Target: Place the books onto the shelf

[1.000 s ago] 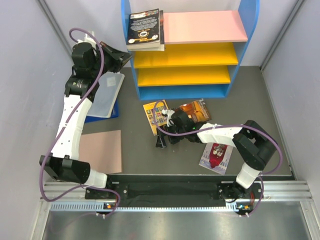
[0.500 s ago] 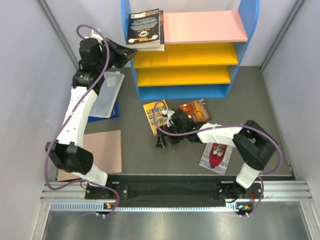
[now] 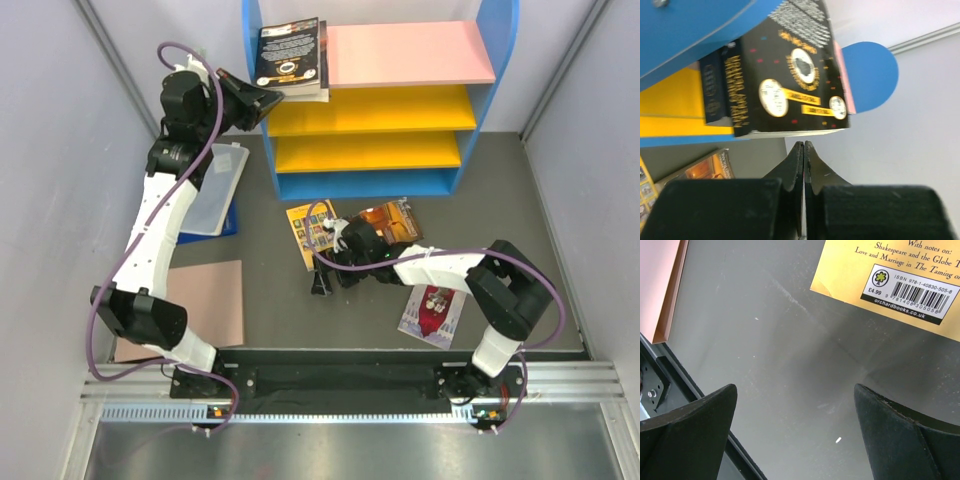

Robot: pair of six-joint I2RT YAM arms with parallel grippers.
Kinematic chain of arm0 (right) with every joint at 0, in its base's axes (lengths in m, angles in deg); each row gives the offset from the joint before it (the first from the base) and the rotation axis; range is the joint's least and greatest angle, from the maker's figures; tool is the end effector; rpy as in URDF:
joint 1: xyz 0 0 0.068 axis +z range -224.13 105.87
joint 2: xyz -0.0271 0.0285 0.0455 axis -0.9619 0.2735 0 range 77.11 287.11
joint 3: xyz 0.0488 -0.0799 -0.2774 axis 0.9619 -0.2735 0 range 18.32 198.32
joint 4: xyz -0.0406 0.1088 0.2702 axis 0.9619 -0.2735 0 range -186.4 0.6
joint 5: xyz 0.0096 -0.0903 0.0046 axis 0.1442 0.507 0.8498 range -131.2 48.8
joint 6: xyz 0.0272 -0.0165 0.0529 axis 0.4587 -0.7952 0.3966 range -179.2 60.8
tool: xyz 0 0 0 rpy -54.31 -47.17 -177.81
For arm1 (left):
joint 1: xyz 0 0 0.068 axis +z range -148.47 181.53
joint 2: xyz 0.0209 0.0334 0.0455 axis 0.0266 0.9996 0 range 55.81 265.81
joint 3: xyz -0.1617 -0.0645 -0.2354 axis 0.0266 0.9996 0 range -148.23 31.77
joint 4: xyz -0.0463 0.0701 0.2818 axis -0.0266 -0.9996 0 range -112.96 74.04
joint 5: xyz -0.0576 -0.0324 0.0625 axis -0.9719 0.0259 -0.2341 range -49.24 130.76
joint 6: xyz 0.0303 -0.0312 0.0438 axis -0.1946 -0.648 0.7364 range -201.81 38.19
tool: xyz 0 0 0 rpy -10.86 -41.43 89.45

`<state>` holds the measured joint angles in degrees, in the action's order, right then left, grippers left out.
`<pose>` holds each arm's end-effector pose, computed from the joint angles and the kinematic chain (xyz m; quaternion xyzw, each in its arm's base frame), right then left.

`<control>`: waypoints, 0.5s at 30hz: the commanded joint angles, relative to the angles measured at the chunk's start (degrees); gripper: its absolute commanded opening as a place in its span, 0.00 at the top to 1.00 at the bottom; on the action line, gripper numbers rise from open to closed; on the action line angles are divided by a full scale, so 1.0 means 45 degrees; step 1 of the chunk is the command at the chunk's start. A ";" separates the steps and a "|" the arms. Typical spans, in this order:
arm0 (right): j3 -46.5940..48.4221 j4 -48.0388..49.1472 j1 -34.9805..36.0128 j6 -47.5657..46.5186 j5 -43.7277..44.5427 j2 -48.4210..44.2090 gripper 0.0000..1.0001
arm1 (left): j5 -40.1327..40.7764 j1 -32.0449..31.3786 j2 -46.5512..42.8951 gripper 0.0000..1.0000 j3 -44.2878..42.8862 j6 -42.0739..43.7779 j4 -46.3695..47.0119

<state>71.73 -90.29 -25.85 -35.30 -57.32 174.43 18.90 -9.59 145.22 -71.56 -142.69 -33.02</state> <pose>0.2456 0.2949 0.1614 -0.2457 0.8821 0.3287 0.2312 0.3804 -0.0923 0.5171 -0.1818 0.7017 -0.5081 0.4651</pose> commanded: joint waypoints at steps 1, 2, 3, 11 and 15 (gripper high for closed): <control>0.0514 0.0236 0.0152 -0.0253 -0.0031 0.0093 0.00 | -0.0102 -0.0206 0.0073 1.00 -0.0983 -0.0045 0.0938; 0.0534 0.0236 0.0171 -0.0233 -0.0031 0.0093 0.00 | -0.0082 -0.0245 0.0170 1.00 -0.1003 -0.0064 0.0978; 0.0553 0.0216 0.0172 -0.0252 -0.0051 0.0131 0.00 | -0.0043 -0.0264 0.0190 1.00 -0.1042 -0.0064 0.0998; 0.0553 0.0216 0.0172 -0.0252 -0.0090 0.0131 0.01 | -0.0043 -0.0421 0.0718 1.00 -0.1315 -0.0084 0.1076; 0.0592 0.0216 0.0191 -0.0272 -0.0109 0.0190 0.00 | 0.0054 -0.0577 0.0718 1.00 -0.1354 -0.0025 0.1096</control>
<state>71.73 -90.29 -25.85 -35.62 -57.36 174.67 18.94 -11.49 148.76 -75.19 -143.22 -30.94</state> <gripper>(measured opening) 0.995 0.010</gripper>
